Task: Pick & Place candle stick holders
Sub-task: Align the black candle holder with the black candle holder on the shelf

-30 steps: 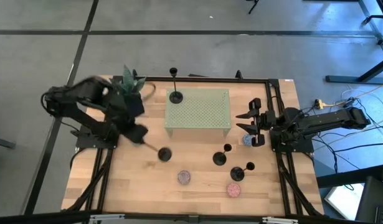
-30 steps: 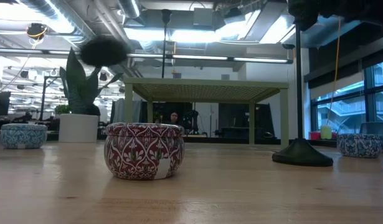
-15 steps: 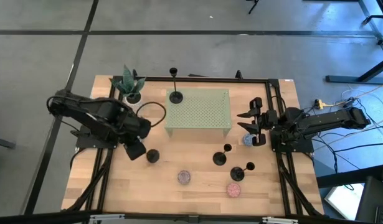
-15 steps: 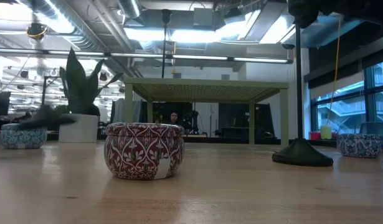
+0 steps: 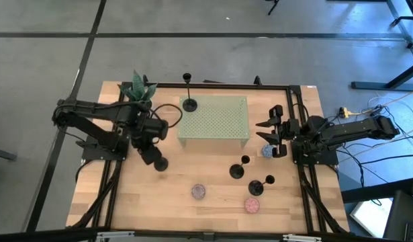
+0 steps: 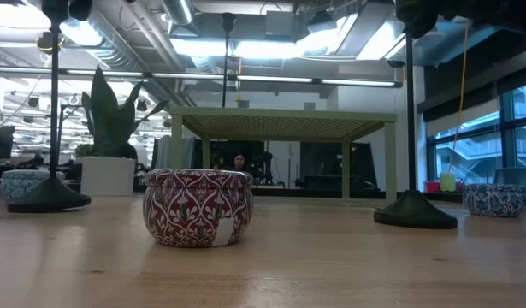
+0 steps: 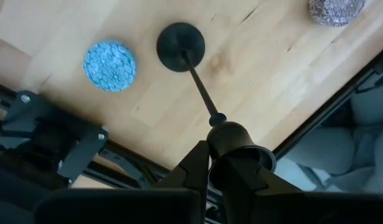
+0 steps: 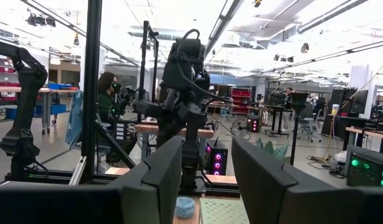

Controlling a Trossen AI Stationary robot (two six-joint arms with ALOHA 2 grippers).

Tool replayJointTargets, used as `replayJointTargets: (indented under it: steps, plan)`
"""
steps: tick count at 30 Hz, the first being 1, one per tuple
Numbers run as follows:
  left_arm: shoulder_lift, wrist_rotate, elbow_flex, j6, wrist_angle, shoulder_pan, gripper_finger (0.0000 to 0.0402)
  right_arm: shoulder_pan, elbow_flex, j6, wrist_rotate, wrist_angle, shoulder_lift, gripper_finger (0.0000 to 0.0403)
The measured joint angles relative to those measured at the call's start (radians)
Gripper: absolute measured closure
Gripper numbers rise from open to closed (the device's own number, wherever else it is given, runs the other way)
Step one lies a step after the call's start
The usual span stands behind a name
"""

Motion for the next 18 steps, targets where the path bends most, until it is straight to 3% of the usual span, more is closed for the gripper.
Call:
replayJointTargets:
  steps: [5, 14, 18]
  plan:
    - [0.001, -0.018, -0.002, 0.113, 0.0, 0.006, 0.0365, 0.0, 0.0, 0.0, 0.0, -0.003, 0.0, 0.0258]
    - [0.003, -0.014, -0.003, 0.089, -0.001, 0.01, 0.0316, 0.0, 0.0, 0.0, 0.0, -0.009, 0.0, 0.0258]
    - [0.003, 0.045, -0.003, 0.117, -0.001, 0.028, 0.0294, 0.0, 0.0, 0.0, 0.0, -0.008, 0.0, 0.0258]
